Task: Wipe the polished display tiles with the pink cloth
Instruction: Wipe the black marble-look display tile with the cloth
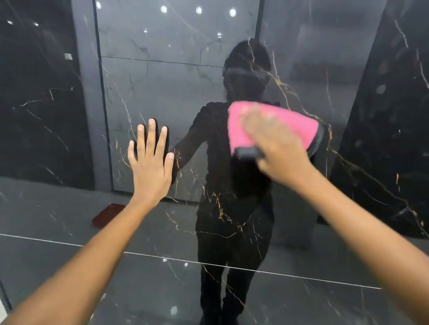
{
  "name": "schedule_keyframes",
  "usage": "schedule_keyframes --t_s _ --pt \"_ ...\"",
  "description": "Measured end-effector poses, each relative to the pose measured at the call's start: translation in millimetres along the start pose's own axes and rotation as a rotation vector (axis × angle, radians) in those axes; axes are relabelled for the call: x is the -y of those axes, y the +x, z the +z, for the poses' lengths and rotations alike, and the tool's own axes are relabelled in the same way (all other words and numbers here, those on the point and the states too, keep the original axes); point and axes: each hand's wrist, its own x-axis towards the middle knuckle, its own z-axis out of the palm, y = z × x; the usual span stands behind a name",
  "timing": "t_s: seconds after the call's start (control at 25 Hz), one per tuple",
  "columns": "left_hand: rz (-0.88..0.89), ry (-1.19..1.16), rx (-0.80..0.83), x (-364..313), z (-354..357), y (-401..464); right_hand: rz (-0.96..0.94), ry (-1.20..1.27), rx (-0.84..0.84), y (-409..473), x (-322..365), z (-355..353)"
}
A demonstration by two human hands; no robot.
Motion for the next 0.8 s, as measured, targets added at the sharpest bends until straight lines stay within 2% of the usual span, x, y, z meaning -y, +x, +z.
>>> schedule_keyframes --t_s 0.04,0.08,0.12,0.16,0.2,0.24,0.28,0.32,0.36,0.44,0.48,0.52,0.6,0.64,0.68,0.72,0.8 --pt "-0.002 0.003 0.008 0 2 0 0.226 0.041 -0.128 21 -13 -13" --pt "-0.007 0.007 0.014 0 2 0 0.373 0.086 -0.173 32 -14 -17" --pt "-0.009 0.014 0.016 0 3 0 0.384 0.088 -0.169 33 -4 -15" --pt "-0.009 0.017 0.016 1 3 0 0.259 0.066 -0.076 23 13 -1" --pt "-0.007 0.013 0.015 1 3 1 0.014 0.028 0.073 4 36 11" --pt "-0.003 0.007 0.015 2 4 1 -0.213 -0.017 0.137 -13 52 17" --pt "0.004 0.004 0.015 3 4 1 -0.335 -0.075 0.195 -20 53 14" --pt "0.010 0.008 0.015 3 4 0 -0.348 -0.139 0.228 -13 41 5" --pt "0.011 0.013 0.011 3 4 -1 -0.204 -0.172 0.178 2 25 -4" --pt "0.002 0.005 0.014 2 3 0 0.232 -0.151 0.089 26 20 -17" --pt "0.002 -0.006 0.015 1 2 1 0.324 -0.143 0.083 28 32 -14" --pt "0.004 -0.017 0.014 0 2 0 0.272 -0.134 0.130 23 52 -3" --pt "0.009 -0.026 0.011 1 1 -1 -0.075 -0.147 0.251 -1 81 14" --pt "0.011 -0.022 0.012 2 1 -1 -0.175 -0.134 0.288 -3 74 9" --pt "0.010 -0.017 0.014 2 1 -2 -0.154 -0.104 0.267 4 55 -2" --pt "0.010 -0.013 0.016 3 1 -2 -0.036 -0.082 0.143 14 35 -9" --pt "0.013 -0.009 0.017 3 0 -2 0.370 0.024 -0.043 23 19 -18"
